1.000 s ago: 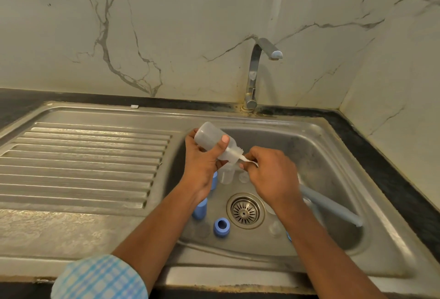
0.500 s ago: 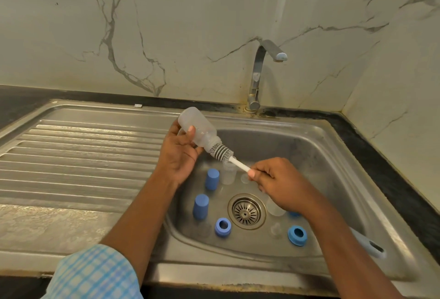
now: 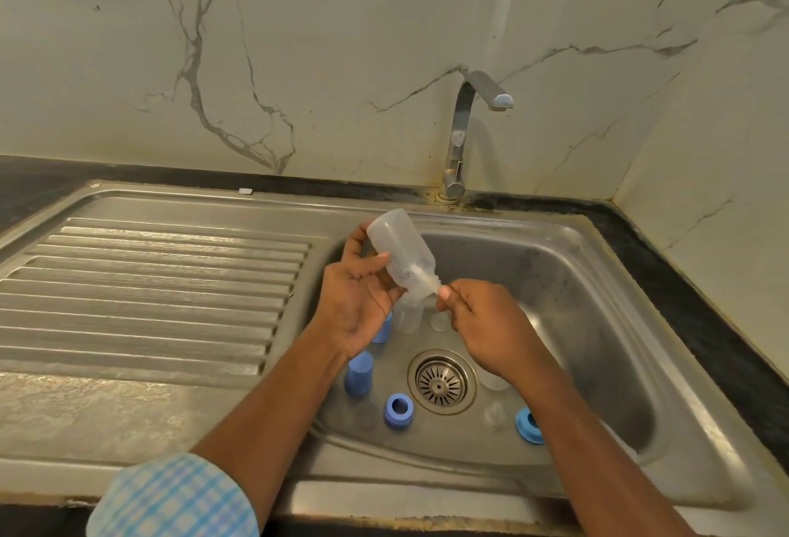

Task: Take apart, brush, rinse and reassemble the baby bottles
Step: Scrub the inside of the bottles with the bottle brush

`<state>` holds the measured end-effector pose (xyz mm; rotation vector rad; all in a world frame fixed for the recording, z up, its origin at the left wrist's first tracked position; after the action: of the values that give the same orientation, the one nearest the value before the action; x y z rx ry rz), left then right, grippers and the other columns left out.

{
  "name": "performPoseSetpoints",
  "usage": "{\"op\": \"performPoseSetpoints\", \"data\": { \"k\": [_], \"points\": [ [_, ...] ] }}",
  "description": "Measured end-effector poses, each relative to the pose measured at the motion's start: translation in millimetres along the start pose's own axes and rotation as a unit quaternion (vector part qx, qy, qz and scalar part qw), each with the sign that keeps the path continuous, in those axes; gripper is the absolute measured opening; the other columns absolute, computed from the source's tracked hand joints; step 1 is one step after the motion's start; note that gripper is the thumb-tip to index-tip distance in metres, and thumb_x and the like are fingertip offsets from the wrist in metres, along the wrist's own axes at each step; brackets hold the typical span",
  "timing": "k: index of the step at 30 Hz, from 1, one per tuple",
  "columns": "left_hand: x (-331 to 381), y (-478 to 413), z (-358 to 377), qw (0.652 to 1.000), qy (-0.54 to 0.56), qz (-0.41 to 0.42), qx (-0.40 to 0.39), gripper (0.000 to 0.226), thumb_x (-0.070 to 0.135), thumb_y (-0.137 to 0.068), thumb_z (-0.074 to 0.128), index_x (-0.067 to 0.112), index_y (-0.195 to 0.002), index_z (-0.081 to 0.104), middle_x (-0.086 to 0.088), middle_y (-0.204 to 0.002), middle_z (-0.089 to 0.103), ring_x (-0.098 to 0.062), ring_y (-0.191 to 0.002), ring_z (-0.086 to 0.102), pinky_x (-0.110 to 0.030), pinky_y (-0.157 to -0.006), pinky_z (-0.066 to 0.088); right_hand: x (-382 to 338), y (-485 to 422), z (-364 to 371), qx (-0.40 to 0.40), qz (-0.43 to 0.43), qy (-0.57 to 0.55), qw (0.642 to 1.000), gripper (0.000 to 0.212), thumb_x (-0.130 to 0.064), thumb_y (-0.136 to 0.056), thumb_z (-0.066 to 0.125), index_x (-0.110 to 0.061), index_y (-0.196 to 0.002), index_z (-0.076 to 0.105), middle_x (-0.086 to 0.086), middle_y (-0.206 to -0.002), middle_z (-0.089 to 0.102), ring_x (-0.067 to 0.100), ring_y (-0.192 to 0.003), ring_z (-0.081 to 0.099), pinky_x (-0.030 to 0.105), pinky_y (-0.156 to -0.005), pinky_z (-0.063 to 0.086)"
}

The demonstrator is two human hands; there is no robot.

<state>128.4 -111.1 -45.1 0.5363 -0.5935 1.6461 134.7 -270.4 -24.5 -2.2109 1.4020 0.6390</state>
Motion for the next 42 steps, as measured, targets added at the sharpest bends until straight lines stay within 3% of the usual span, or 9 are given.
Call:
{"op": "performPoseSetpoints", "data": {
  "k": [6,14,18,23,26,30,35,39,42],
  "points": [
    [-5,3,-2,0.966,-0.230,0.052,0.105,0.058,0.046,-0.068,0.073,0.031,-0.117,0.045,-0.005,-0.123,0.055,-0.028,-0.114,0.062,-0.038,-0.079,0.061,-8,0,-6,0.035,-0.013,0.095,0.995,0.012,-0.030,-0.091,0.057,-0.025,-0.086,0.066,-0.006,-0.075,0.062,0.017,-0.068,0.058,0.037,-0.061,0.050],
    [-5,-4,-14,0.985,-0.113,0.008,0.128,0.082,0.025,-0.070,0.082,0.010,-0.139,0.041,-0.018,-0.130,0.059,-0.032,-0.106,0.070,-0.037,-0.074,0.061,-14,0,-24,0.131,0.012,0.157,0.979,0.012,-0.029,-0.099,0.053,-0.025,-0.102,0.063,-0.003,-0.086,0.066,0.019,-0.076,0.058,0.033,-0.064,0.043],
    [1,-8,-18,0.992,-0.076,-0.003,0.102,0.072,0.022,-0.079,0.073,0.000,-0.140,0.042,-0.024,-0.135,0.057,-0.035,-0.110,0.068,-0.036,-0.074,0.061,-19,2,-14,0.075,-0.035,0.160,0.984,0.023,-0.036,-0.101,0.045,-0.023,-0.100,0.064,-0.001,-0.080,0.065,0.022,-0.073,0.058,0.035,-0.062,0.045],
    [25,-9,-16,0.997,-0.057,0.011,0.043,0.053,0.021,-0.074,0.070,0.006,-0.122,0.056,-0.009,-0.105,0.071,-0.022,-0.094,0.073,-0.032,-0.072,0.060,-15,6,-17,-0.007,-0.052,0.045,0.998,0.032,-0.029,-0.100,0.050,-0.023,-0.069,0.056,-0.001,-0.059,0.054,0.016,-0.054,0.048,0.041,-0.057,0.042],
    [32,-10,-14,0.998,-0.054,0.015,0.020,0.046,0.014,-0.080,0.063,0.008,-0.125,0.055,-0.010,-0.109,0.069,-0.022,-0.095,0.072,-0.034,-0.076,0.061,-10,11,-22,-0.047,-0.031,-0.021,0.998,0.029,-0.025,-0.101,0.050,-0.018,-0.078,0.065,-0.003,-0.053,0.049,0.007,-0.047,0.039,0.037,-0.055,0.038],
    [35,-14,-18,1.000,-0.002,0.027,-0.007,0.080,0.017,-0.054,0.096,0.012,-0.123,0.055,-0.014,-0.118,0.065,-0.031,-0.106,0.068,-0.043,-0.082,0.060,-4,14,-23,-0.093,-0.004,-0.115,0.989,0.030,-0.023,-0.102,0.048,-0.018,-0.080,0.069,-0.002,-0.054,0.046,0.012,-0.052,0.039,0.032,-0.057,0.036],
    [30,-14,-19,0.999,0.046,0.007,-0.023,0.090,0.022,-0.048,0.097,0.014,-0.128,0.055,-0.017,-0.125,0.062,-0.038,-0.116,0.063,-0.050,-0.097,0.054,-1,13,-21,-0.034,-0.026,-0.106,0.993,0.026,-0.024,-0.099,0.053,-0.021,-0.081,0.071,-0.004,-0.054,0.049,0.005,-0.047,0.037,0.030,-0.053,0.034],
    [23,-11,-14,1.000,-0.027,-0.009,0.012,0.103,0.059,-0.051,0.091,0.009,-0.132,0.050,-0.014,-0.110,0.065,-0.028,-0.100,0.068,-0.042,-0.079,0.059,0,10,-26,0.021,-0.039,-0.026,0.999,0.017,-0.029,-0.093,0.063,-0.033,-0.080,0.073,-0.009,-0.060,0.059,0.007,-0.055,0.051,0.037,-0.060,0.046],
    [14,-8,-12,0.993,-0.092,0.010,0.077,0.093,0.055,-0.061,0.085,0.015,-0.134,0.043,-0.009,-0.111,0.056,-0.021,-0.092,0.066,-0.033,-0.066,0.059,-7,10,-22,0.045,-0.061,0.046,0.996,0.008,-0.031,-0.089,0.068,-0.028,-0.093,0.074,-0.012,-0.078,0.062,0.008,-0.075,0.057,0.035,-0.067,0.048]
  ]
}}
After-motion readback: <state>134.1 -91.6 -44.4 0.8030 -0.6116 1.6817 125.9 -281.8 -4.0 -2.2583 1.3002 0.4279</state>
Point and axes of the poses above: each hand's wrist, its own y-axis away from the middle knuckle, its own z-axis out of the palm, x = y × z, the point moved 6 cm from there along -y, towards the middle knuckle
